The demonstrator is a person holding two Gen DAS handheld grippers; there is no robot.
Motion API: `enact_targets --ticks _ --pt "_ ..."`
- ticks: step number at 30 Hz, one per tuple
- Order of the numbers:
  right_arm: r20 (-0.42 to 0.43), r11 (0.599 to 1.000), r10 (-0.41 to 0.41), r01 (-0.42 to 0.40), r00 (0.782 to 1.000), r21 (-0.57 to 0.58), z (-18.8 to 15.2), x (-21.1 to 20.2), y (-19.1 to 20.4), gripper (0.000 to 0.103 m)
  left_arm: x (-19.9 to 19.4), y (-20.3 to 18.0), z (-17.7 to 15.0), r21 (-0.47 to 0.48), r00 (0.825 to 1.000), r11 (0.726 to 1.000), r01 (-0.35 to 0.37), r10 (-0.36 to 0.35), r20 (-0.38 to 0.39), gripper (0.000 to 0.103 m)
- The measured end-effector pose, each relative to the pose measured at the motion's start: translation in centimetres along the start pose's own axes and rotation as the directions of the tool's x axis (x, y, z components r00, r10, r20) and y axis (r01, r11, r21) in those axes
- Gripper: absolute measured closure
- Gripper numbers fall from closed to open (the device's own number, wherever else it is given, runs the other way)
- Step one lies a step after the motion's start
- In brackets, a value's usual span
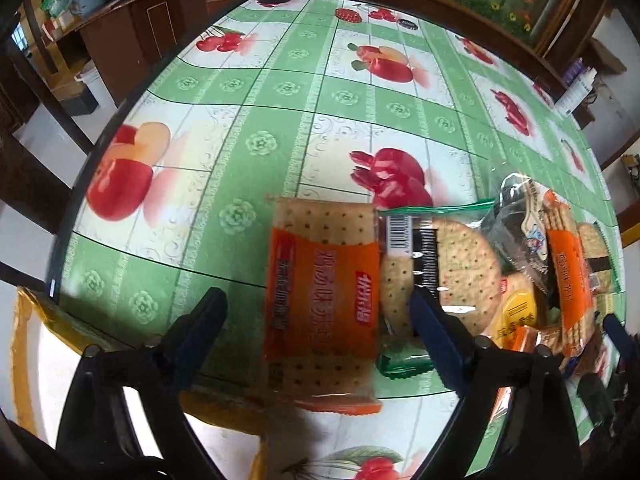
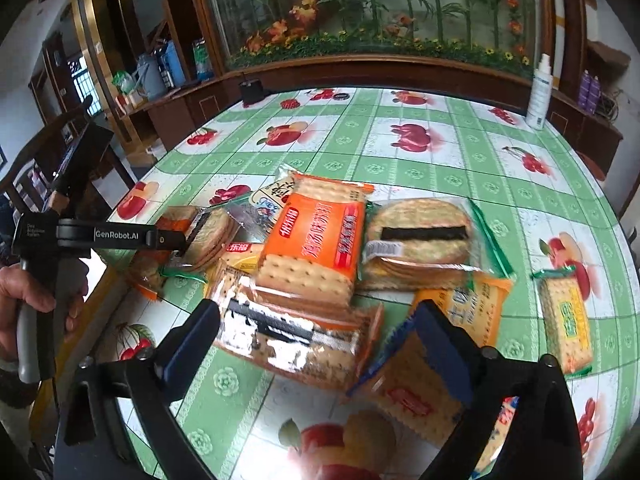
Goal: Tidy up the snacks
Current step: 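Grasp the orange cracker pack with the left gripper while the right gripper grasps another orange pack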
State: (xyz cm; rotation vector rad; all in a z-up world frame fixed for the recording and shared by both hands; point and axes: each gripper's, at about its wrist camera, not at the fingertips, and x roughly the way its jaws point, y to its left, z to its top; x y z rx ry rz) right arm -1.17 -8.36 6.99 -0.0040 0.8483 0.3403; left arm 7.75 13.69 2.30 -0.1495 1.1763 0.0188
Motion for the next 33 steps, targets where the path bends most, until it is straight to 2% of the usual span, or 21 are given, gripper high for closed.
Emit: enact_targets --ticks 1,2,5,10,16,18,23,29,31,33 --pt "-0.005 1.0 0.002 -0.002 1.0 0.002 0.2 0.3 0.0 0.007 0.0 0.2 0.1 -0.001 1.0 1.0 -0.004 0.004 0.002 0.021" --pt "-0.011 1.0 0.001 -0.001 1.0 0.006 0.4 0.5 -0.1 0.007 -0.1 0.4 0.1 -0.005 1.0 1.0 0.009 -0.009 -0.001 0.031" --pt "-0.034 1.0 0.002 -0.001 0.999 0.023 1.1 1.3 -0.5 0.009 0.2 1.4 0.4 -0.05 0.996 0.995 0.085 -0.086 -0.02 0.047" --pt "-0.052 0.999 -0.02 0.021 0.998 0.036 2.2 2.2 -0.6 0.009 0.0 0.7 0.4 0.017 1.0 1.0 0.023 -0.023 0.0 0.048" --pt "-0.105 0.997 -0.08 0.082 0.991 0.01 4.0 4.5 -0.2 0.009 0.3 0.8 0.4 0.032 0.999 0.999 0.023 -0.022 -0.039 0.046" --pt "-0.12 0.995 -0.09 0.093 0.989 0.019 4.4 4.9 -0.5 0.008 0.4 0.8 0.4 0.045 0.999 0.999 0.005 -0.003 -0.036 0.041" --pt "-0.17 0.99 -0.029 0.053 0.985 0.135 5.3 6.3 -1.9 0.007 0.8 0.9 0.2 0.038 0.999 0.999 -0.012 0.014 -0.046 0.036" --pt "-0.198 0.986 -0.125 0.143 0.972 0.082 6.8 8.1 -1.0 0.008 1.1 0.7 0.5 0.047 0.998 0.998 -0.037 0.039 -0.052 0.032" --pt "-0.215 0.986 -0.141 0.156 0.966 0.053 6.9 8.8 -0.7 0.01 1.2 0.7 0.7 0.044 0.997 0.998 -0.046 0.048 -0.058 0.03" --pt "-0.228 0.992 -0.117 0.127 0.967 0.029 6.7 9.2 -0.4 0.022 1.4 0.7 0.9 0.045 0.997 0.998 -0.04 0.043 -0.06 0.029"
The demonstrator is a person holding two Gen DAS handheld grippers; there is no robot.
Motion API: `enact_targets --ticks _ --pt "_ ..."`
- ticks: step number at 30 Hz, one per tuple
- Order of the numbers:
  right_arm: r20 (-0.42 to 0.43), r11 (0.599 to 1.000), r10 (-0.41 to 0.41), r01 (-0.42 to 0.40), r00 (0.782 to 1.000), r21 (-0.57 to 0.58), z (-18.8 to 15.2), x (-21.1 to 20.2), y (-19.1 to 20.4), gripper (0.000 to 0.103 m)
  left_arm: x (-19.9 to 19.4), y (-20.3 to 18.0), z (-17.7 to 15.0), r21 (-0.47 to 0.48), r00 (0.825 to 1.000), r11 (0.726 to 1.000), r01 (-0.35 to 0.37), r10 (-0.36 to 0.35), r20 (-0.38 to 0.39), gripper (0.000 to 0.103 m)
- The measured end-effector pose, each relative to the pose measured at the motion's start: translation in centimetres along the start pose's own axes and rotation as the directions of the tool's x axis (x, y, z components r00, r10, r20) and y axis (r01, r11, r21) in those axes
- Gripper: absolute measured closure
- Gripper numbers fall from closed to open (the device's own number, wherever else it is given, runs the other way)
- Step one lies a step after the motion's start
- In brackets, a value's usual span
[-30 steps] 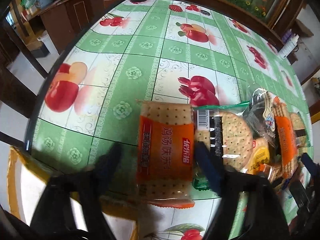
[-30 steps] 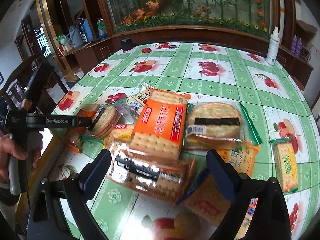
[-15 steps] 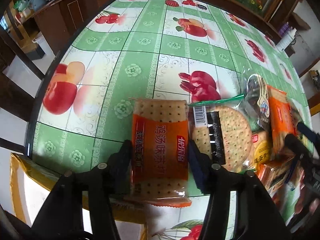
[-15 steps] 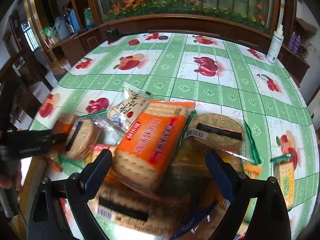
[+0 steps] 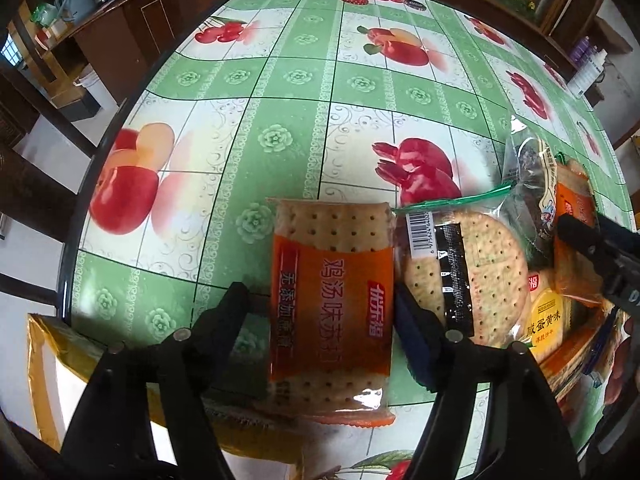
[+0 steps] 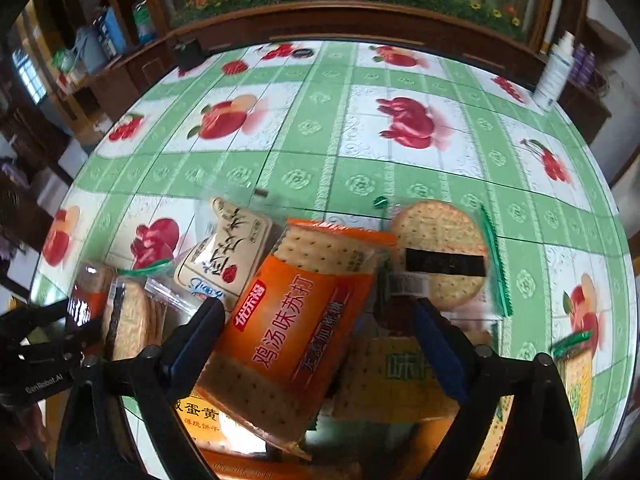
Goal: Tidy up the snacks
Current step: 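Grasp the orange cracker pack with the left gripper while the right gripper grasps another orange pack, then lift the orange cracker packs with both grippers and carry them toward the white tray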
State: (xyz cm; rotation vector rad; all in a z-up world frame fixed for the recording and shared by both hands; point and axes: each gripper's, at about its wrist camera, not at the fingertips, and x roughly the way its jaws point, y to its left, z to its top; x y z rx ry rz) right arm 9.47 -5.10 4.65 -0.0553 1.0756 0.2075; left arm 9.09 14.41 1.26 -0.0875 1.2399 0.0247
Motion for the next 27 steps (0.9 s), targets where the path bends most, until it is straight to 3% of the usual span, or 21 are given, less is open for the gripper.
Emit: enact_targets --ticks 2,4,7,8,9,14,19,27 --pt "-0.005 1.0 0.025 -0.025 1.0 -0.007 -0.2 0.0 -0.2 0.037 0.0 -0.2 -0.1 0.01 1.0 1.0 0.0 0.0 0.002 0.029" --pt "-0.001 0.999 0.024 -0.024 1.0 -0.025 -0.4 -0.1 -0.3 0.042 0.0 -0.6 -0.1 0.03 1.0 1.0 -0.001 0.001 0.006 0.029" --pt "0.003 0.999 0.037 -0.037 0.999 -0.04 -0.6 -0.4 -0.5 0.044 -0.1 -1.0 -0.4 0.075 1.0 0.997 0.0 -0.002 0.017 0.035" --pt "0.007 0.998 0.037 -0.037 0.999 -0.043 -0.7 -0.5 -0.6 0.045 -0.2 -1.1 -0.4 0.083 1.0 0.997 -0.007 0.005 0.022 0.045" --pt "0.012 0.998 0.032 -0.032 0.999 -0.046 -0.8 -0.6 -0.6 0.045 -0.3 -1.0 -0.4 0.083 1.0 0.996 -0.012 0.01 0.024 0.047" --pt "0.024 1.0 0.016 -0.015 1.0 -0.015 -0.5 -0.3 -0.8 0.044 -0.3 -0.8 -0.3 0.079 1.0 0.997 -0.013 0.012 0.009 0.047" --pt "0.027 0.997 -0.027 0.029 0.999 -0.066 0.0 0.1 0.0 0.045 -0.3 -1.2 -0.2 0.094 1.0 0.995 -0.025 0.023 0.014 0.045" --pt "0.057 0.999 0.036 -0.034 0.998 -0.036 -1.1 -2.0 -2.0 0.05 -1.5 -0.4 -0.4 0.047 0.997 0.998 0.035 -0.038 0.067 0.048"
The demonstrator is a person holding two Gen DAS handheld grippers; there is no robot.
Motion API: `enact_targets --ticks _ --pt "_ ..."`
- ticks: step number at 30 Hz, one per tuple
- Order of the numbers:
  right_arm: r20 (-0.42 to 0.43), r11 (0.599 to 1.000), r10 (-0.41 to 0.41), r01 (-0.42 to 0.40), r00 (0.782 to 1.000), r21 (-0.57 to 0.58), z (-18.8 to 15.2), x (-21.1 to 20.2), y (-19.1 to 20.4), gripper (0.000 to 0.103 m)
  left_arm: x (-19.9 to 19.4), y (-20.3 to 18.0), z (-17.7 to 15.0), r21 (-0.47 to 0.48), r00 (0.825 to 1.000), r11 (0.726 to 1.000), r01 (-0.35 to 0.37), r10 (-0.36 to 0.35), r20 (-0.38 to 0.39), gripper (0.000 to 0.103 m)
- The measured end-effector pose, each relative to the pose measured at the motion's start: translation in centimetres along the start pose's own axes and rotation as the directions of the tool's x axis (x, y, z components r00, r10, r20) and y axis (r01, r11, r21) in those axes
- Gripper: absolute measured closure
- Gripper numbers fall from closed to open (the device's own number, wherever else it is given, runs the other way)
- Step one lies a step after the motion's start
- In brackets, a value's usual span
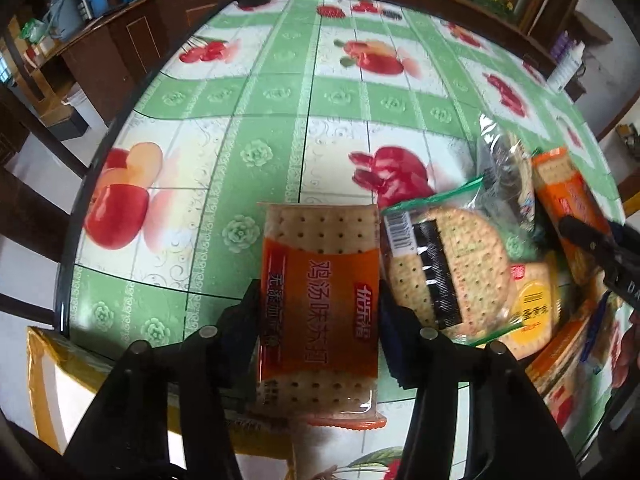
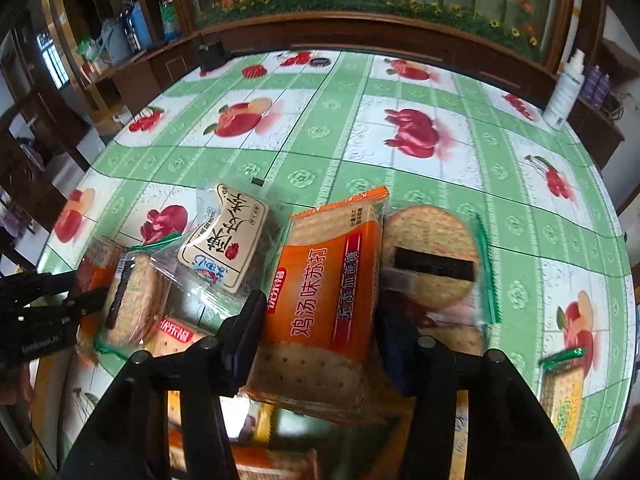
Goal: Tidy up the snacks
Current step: 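Lift the orange cracker packs with both grippers and carry them toward the white tray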
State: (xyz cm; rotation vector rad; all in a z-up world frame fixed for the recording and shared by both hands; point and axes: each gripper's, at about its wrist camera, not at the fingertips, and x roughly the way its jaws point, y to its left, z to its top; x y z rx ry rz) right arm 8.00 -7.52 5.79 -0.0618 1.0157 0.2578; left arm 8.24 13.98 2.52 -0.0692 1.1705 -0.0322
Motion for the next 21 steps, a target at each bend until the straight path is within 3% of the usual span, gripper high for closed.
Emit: enact_targets --ticks 9,10,11,13,18,21 --pt "0.061 0.997 0.072 -0.074 0.996 0.032 -2.3 -3.6 -0.5 0.054 -5.0 -0.8 -0.5 -0.014 0.993 0.999 0.045 -0.043 0.113 0.048" --pt "0.068 0.996 0.075 -0.077 0.995 0.032 -2.5 -4.0 -0.5 0.063 -5.5 -1.0 -0.6 -0.01 0.992 0.999 0.048 -0.046 0.119 0.048" --pt "0.075 0.996 0.086 -0.088 0.993 0.032 -2.6 -4.4 -0.5 0.077 -6.1 -1.2 -0.8 -0.009 0.99 0.999 0.052 -0.05 0.13 0.048" --pt "0.06 0.994 0.102 -0.103 0.993 0.023 -2.9 -4.5 -0.4 0.081 -6.8 -1.5 -1.2 0.002 0.989 0.998 0.06 -0.06 0.135 0.048" --pt "0.038 0.997 0.074 -0.075 0.996 0.022 -3.4 -4.3 -0.3 0.079 -8.0 -2.1 -2.4 0.013 0.987 0.997 0.079 -0.08 0.142 0.048" --pt "0.026 1.0 -0.01 0.011 1.0 -0.008 -3.5 -3.9 0.0 0.056 -8.2 -2.0 -2.9 0.007 0.986 0.996 0.086 -0.086 0.141 0.048"
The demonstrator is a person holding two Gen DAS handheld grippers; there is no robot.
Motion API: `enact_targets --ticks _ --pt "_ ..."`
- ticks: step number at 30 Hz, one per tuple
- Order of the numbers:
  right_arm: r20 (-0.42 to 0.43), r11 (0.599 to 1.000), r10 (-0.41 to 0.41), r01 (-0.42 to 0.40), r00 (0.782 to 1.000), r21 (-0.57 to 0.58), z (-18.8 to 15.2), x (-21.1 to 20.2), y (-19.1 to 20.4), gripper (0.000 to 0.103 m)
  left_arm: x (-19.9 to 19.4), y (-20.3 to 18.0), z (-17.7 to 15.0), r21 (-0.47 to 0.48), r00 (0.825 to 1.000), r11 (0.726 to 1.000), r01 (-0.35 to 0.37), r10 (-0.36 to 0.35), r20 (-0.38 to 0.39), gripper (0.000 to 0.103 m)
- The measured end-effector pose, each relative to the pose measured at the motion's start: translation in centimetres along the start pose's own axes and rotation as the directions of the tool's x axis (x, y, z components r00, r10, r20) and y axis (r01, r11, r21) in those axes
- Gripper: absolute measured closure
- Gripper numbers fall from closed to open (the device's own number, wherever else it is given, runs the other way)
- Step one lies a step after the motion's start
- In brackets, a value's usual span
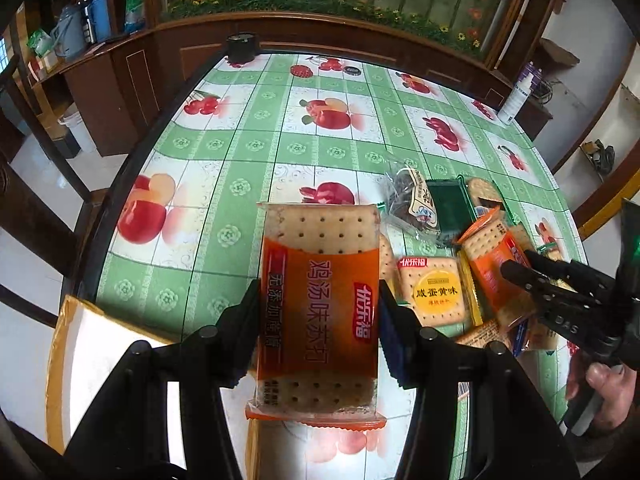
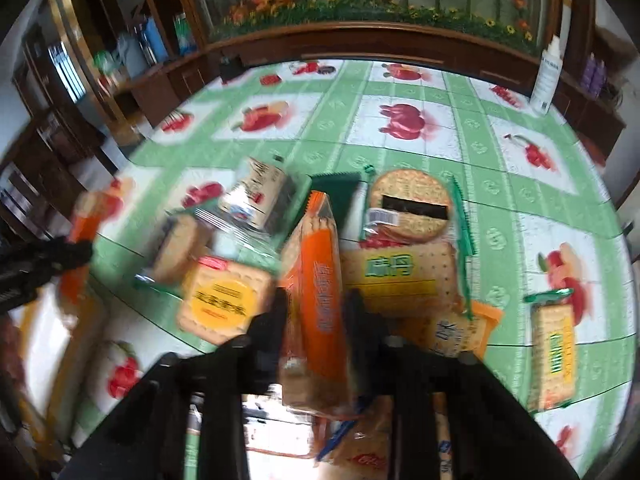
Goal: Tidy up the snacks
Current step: 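Lift the orange cracker packs with both grippers and carry them toward the white tray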
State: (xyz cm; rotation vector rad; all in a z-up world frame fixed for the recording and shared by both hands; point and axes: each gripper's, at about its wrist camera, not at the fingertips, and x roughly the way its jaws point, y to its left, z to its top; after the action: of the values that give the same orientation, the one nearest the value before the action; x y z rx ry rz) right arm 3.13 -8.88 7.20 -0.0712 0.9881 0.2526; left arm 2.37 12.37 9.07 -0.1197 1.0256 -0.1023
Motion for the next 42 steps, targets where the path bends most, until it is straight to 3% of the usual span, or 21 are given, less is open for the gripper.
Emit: enact_targets --ticks 1,4,6,7,8,12,13,14,18,27,33,42 --pt "-0.002 1.0 -0.03 0.03 1.0 -0.005 0.0 0.1 -0.1 0.051 0.0 0.1 -0.2 0.001 1.0 1.0 0.002 -0.002 -0.002 0.048" --pt "0.011 0.996 -0.083 0.083 0.997 -0.019 -0.1 -0.2 -0.1 0.049 0.0 0.2 -0.5 0.002 1.0 1.0 0.003 -0.003 -0.008 0.048" --pt "0.02 0.995 -0.095 0.095 0.995 -0.034 -0.2 -0.4 0.2 0.035 0.0 0.5 -0.5 -0.005 1.0 1.0 0.004 -0.004 -0.007 0.048" --pt "0.014 0.994 -0.104 0.104 0.995 -0.043 -0.3 -0.2 0.5 0.019 0.1 0.5 -0.4 -0.007 1.0 1.0 0.005 -0.005 -0.005 0.048" --pt "0.01 0.993 -0.108 0.108 0.994 -0.053 -0.4 0.1 0.8 0.018 0.0 0.5 -0.4 -0.007 1.0 1.0 0.005 -0.005 -0.002 0.048" --pt "-0.011 0.989 -0.128 0.126 0.992 -0.076 -0.1 1.5 1.9 0.019 0.2 0.4 -0.3 -0.002 1.0 1.0 0.006 -0.006 -0.009 0.048" --pt "-0.012 0.987 -0.138 0.137 0.99 -0.084 -0.1 1.8 2.1 0.028 0.4 0.4 -0.3 -0.001 1.0 1.0 0.007 -0.007 -0.015 0.048" --pt "-0.025 0.985 -0.142 0.139 0.99 -0.1 -0.2 2.2 2.3 0.05 0.7 0.5 -0.4 -0.01 1.0 1.0 0.012 -0.012 -0.025 0.048" --pt "-0.026 0.984 -0.134 0.129 0.991 -0.124 -0.7 1.6 2.3 0.051 0.7 1.0 -0.5 -0.013 0.999 1.0 0.018 -0.018 -0.029 0.048" --pt "0.047 0.999 0.034 -0.032 0.998 -0.031 -1.7 -2.6 2.0 0.051 -3.5 1.5 -1.2 -0.007 0.999 1.0 0.024 -0.024 0.042 0.048" --pt "0.077 0.989 0.134 -0.128 0.988 -0.072 -2.6 -4.7 5.5 0.051 -5.7 2.8 -3.0 -0.009 0.998 1.0 0.011 -0.011 0.055 0.048" --pt "0.07 0.967 0.207 -0.193 0.976 -0.164 -3.4 -5.2 11.7 0.051 -7.9 6.3 -6.3 -0.052 0.998 0.999 -0.017 0.021 0.067 0.048"
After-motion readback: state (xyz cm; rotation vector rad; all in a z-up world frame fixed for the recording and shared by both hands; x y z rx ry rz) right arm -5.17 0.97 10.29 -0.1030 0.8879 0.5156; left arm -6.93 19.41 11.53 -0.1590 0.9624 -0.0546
